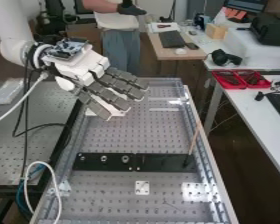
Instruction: Grab the bearing and place it in the white container
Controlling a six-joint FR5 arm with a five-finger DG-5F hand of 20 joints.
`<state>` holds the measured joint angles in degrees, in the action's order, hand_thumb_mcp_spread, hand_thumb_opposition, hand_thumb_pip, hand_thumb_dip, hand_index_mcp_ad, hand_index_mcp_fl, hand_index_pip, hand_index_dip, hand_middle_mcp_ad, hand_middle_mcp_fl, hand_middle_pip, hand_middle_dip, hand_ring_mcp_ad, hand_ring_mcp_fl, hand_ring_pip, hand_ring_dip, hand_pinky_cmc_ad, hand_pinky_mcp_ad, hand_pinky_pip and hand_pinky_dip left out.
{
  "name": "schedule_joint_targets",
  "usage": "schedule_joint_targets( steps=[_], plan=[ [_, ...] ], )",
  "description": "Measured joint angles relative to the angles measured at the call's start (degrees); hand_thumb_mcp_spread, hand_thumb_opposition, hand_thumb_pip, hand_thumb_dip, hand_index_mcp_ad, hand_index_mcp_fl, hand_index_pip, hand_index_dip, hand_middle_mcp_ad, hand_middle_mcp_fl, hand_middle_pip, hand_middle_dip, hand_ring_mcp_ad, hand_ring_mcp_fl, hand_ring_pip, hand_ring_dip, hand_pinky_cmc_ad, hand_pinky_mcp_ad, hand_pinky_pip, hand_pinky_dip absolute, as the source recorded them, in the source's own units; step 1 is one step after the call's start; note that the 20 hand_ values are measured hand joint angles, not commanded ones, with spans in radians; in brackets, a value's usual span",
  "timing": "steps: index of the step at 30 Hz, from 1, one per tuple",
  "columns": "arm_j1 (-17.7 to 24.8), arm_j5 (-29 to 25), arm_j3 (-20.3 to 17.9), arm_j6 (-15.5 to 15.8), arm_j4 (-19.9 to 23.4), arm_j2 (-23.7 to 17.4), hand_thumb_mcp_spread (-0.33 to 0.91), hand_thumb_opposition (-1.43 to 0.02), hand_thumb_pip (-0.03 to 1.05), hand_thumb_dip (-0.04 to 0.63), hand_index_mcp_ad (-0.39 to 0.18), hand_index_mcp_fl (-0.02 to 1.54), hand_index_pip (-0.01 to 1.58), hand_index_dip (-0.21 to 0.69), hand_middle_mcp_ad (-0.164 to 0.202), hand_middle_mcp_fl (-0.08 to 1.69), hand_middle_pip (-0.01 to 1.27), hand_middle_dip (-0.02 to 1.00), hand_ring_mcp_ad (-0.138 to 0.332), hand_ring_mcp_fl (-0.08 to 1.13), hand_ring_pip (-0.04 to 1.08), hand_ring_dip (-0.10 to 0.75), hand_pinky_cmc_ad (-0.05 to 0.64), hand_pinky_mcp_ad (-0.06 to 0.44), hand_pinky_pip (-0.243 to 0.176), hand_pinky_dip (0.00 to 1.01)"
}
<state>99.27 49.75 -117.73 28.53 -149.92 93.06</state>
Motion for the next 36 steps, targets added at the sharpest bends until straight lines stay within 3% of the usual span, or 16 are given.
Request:
schedule_joint_targets(
  steps=[5, 13, 24, 36],
  plan=[
    [0.8, -4.0, -0.8, -1.4, 1.9, 1.5, 0.34, -0.69, 0.47, 0.120, -0.005, 0.10, 0.17, 0.199, 0.066, 0.02, 0.10, 0.11, 0.147, 0.01, 0.06, 0.019, 0.346, 0.250, -0.091, 0.12],
    [1.7, -9.1, -2.1, -3.5, 5.4, 3.8, 0.37, -0.73, 0.52, 0.162, -0.005, 0.10, 0.55, 0.201, 0.066, 0.02, 0.10, 0.11, 0.147, 0.01, 0.06, 0.019, 0.346, 0.250, -0.091, 0.12],
    [2.6, -14.4, -2.1, -8.9, 7.2, 8.9, 0.37, -0.76, 0.56, 0.194, -0.012, 0.10, 1.00, 0.201, 0.066, 0.02, 0.11, 0.12, 0.147, 0.01, 0.06, 0.019, 0.367, 0.248, -0.101, 0.12],
    [3.5, -20.4, -0.3, -13.4, 9.5, 14.7, 0.38, -0.80, 0.59, 0.234, -0.024, 0.10, 1.19, 0.197, 0.066, 0.02, 0.11, 0.12, 0.150, 0.01, 0.06, 0.019, 0.368, 0.248, -0.103, 0.12]
  ],
)
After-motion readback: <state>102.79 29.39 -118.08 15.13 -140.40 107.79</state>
